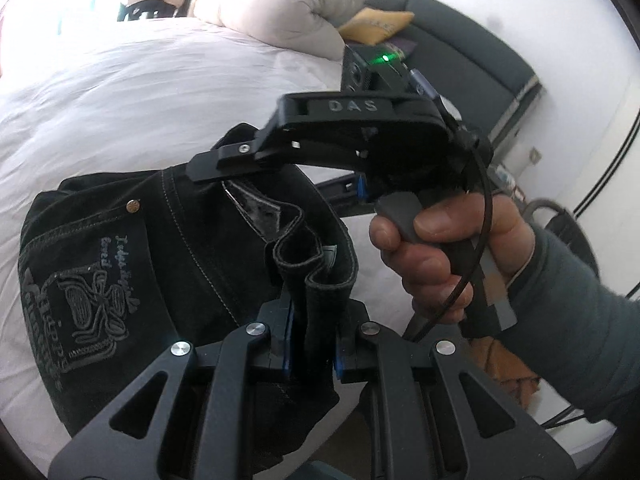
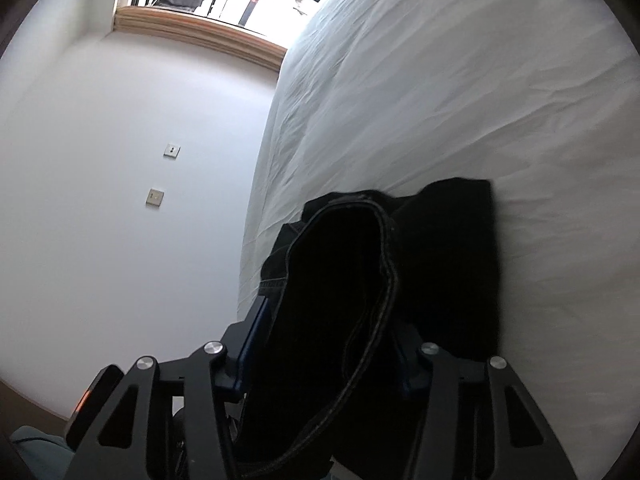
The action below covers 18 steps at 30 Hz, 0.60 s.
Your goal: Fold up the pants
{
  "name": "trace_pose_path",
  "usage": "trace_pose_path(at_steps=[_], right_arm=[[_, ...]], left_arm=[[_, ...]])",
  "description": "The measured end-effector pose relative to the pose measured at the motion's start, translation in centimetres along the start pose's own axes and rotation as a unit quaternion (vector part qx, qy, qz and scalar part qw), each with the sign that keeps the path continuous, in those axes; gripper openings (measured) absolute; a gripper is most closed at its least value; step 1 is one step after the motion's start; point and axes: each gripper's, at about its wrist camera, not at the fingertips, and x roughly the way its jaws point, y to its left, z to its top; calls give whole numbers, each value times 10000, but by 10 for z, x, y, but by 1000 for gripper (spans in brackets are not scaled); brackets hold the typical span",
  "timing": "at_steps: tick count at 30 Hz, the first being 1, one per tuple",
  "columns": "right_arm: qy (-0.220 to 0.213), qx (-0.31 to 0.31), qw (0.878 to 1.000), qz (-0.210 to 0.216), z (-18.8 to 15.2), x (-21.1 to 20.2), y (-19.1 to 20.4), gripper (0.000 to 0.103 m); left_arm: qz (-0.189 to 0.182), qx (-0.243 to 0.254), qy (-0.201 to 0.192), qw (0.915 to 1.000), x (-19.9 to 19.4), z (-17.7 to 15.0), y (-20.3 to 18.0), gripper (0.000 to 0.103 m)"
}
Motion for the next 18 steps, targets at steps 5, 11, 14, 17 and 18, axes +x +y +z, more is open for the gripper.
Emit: trace_pose_path(at_steps=[5, 11, 14, 17, 18], right_arm=[[209, 122, 9996, -129, 6, 18, -20, 52], [288, 510, 9982, 110, 13, 18, -44, 50], [82, 431, 9990, -33, 14, 0, -39, 57], [-324, 455, 9977, -373, 20, -26, -33, 64], [-467, 431, 9961, -613, 20, -36, -29, 68]], left_arm=[[238, 132, 434, 9987, 40, -4, -6, 13], [205, 111, 663, 9975, 63, -18, -13, 29], [-97, -229, 723, 9971, 50, -20, -14, 47], [-372, -298, 484, 9977, 20, -22, -18, 50], [-456, -296, 380, 9978, 9, -23, -18, 50]])
